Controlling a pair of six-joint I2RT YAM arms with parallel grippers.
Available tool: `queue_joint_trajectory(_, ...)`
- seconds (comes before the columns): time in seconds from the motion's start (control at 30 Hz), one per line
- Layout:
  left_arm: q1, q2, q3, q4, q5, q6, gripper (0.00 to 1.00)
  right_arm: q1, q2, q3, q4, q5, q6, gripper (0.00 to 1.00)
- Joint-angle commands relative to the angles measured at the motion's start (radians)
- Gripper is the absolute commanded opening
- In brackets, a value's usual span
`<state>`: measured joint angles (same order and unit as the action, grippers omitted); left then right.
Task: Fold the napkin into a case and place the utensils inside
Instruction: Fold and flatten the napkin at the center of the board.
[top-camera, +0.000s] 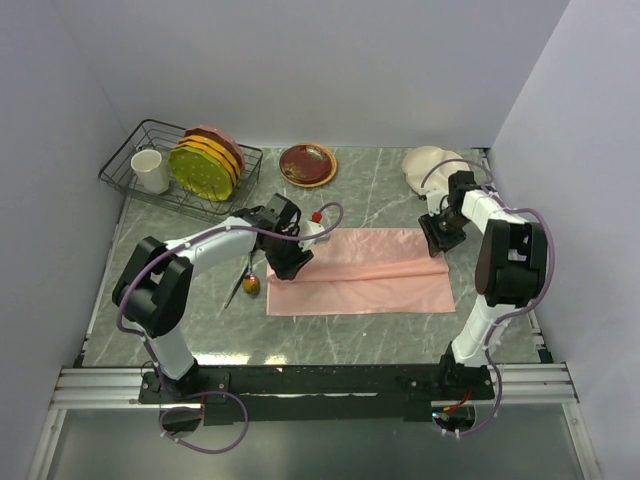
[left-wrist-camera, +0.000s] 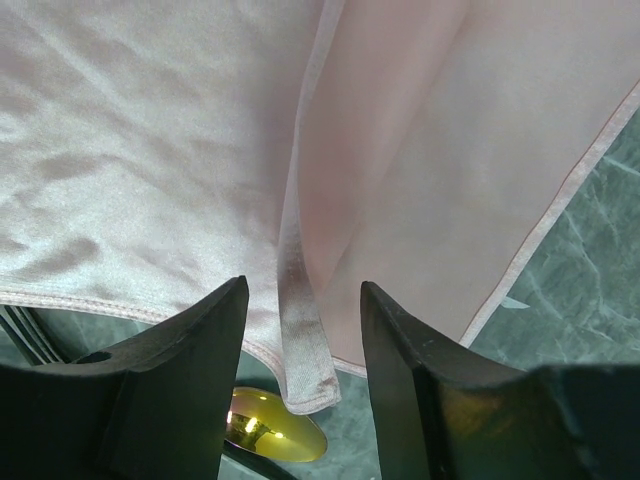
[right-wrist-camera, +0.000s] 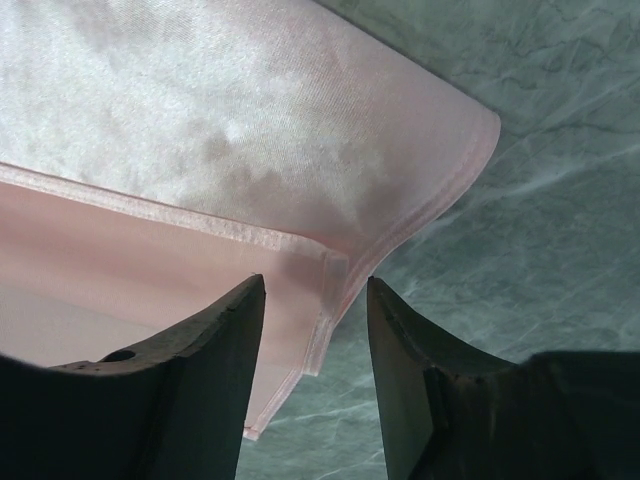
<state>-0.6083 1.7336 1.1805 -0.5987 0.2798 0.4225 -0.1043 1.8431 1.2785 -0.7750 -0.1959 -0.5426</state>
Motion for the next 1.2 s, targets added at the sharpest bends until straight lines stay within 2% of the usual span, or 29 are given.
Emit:
queue_joint_trajectory(0.0,-0.001,0.014,0.047,0.008,-0.007,-0.018,0.54,0.005,0.031,0.065,-0.003,0.013,0.013,0.51)
queue_joint_trajectory(0.3,-0.001,0.007,0.044,-0.003,-0.024,-0.007,0.54,-0.012,0.082,0.113,-0.040,-0.002,0.017,0.43)
queue_joint_trajectory(0.57,-0.001,0.000,0.034,0.000,-0.031,-0.008,0.54,-0.025,0.110,0.117,-0.050,0.001,0.020,0.42)
queue_joint_trajectory(0.73,0.001,-0.003,0.028,0.004,-0.034,-0.007,0.54,-0.026,0.117,0.122,-0.072,-0.019,0.010,0.36)
queue_joint_trajectory(0.9,0.002,-0.006,0.025,0.002,-0.039,0.001,0.53,-0.035,0.113,0.147,-0.105,-0.053,0.000,0.19)
queue_joint_trajectory(1.07,0.007,-0.012,0.028,-0.009,-0.031,-0.005,0.53,-0.037,0.038,0.122,-0.119,-0.063,-0.034,0.00)
queue_joint_trajectory(1.17,0.021,-0.017,0.025,-0.012,-0.018,-0.017,0.52,-0.037,0.001,0.088,-0.124,-0.063,-0.068,0.00)
